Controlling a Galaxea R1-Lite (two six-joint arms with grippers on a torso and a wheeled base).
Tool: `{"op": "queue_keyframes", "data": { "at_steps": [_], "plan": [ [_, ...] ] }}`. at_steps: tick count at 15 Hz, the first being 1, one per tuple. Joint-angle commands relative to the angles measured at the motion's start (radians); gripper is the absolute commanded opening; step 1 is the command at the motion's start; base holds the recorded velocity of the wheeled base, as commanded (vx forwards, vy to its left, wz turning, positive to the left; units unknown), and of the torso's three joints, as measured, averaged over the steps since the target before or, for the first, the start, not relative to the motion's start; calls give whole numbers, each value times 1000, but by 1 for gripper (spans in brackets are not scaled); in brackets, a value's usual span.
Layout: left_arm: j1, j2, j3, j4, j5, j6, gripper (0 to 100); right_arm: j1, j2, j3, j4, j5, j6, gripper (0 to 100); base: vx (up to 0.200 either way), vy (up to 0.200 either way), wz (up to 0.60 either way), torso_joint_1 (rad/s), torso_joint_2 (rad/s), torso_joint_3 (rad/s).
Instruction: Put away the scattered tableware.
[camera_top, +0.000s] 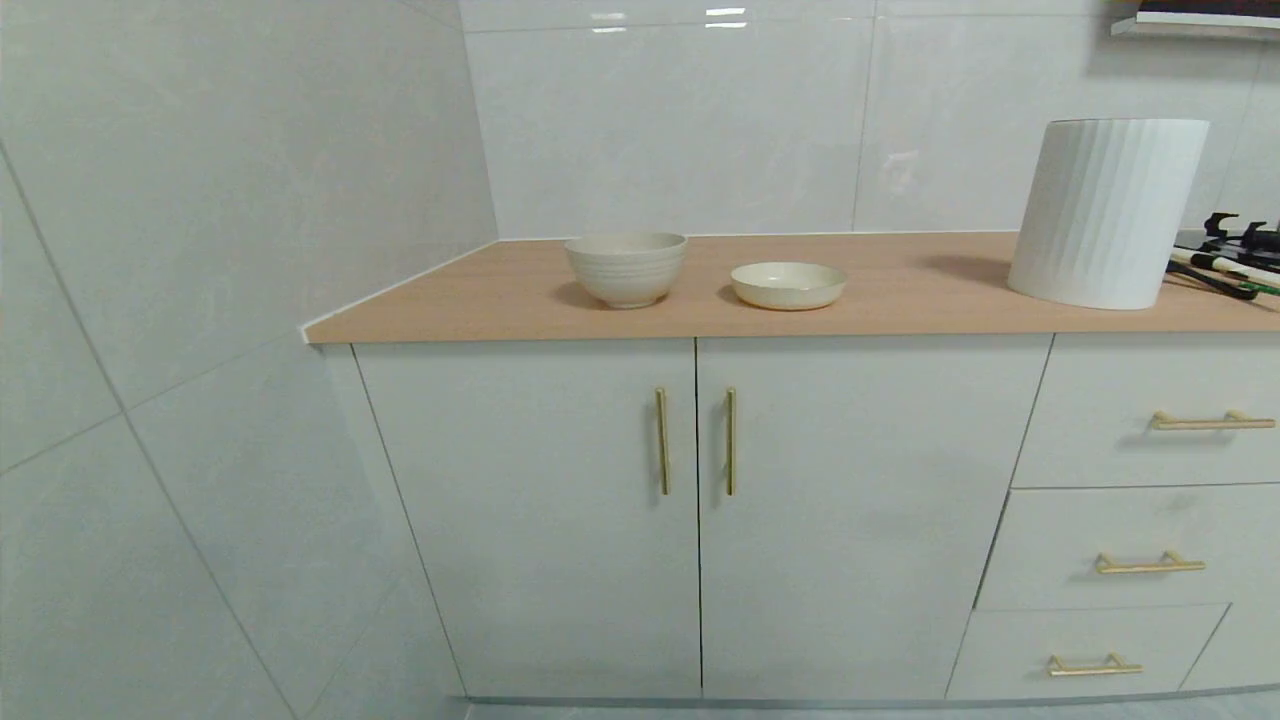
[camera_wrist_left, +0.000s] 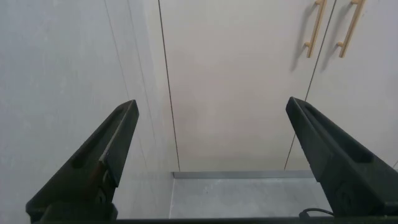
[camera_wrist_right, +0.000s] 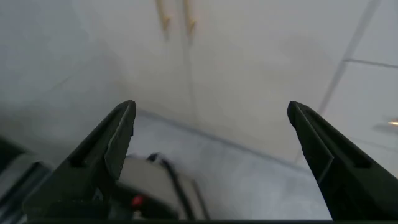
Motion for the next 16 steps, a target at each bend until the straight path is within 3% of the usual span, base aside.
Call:
{"op": "queue_keyframes", "data": {
  "at_steps": [1, 4, 9, 16],
  "plan": [
    [0, 0, 0, 0, 0, 0, 100, 162, 548, -203, -180, 54, 1, 100, 0, 0, 0, 0, 0, 0],
    [0, 0, 0, 0, 0, 0, 100, 290, 821, -296, -390, 51, 40, 100, 0, 0, 0, 0, 0, 0],
    [0, 0, 0, 0, 0, 0, 100, 451, 1091, -531, -417, 54, 218, 100, 0, 0, 0, 0, 0, 0],
    [0, 0, 0, 0, 0, 0, 100, 469, 1346, -773, -422, 65, 256, 100, 0, 0, 0, 0, 0, 0]
  ]
}}
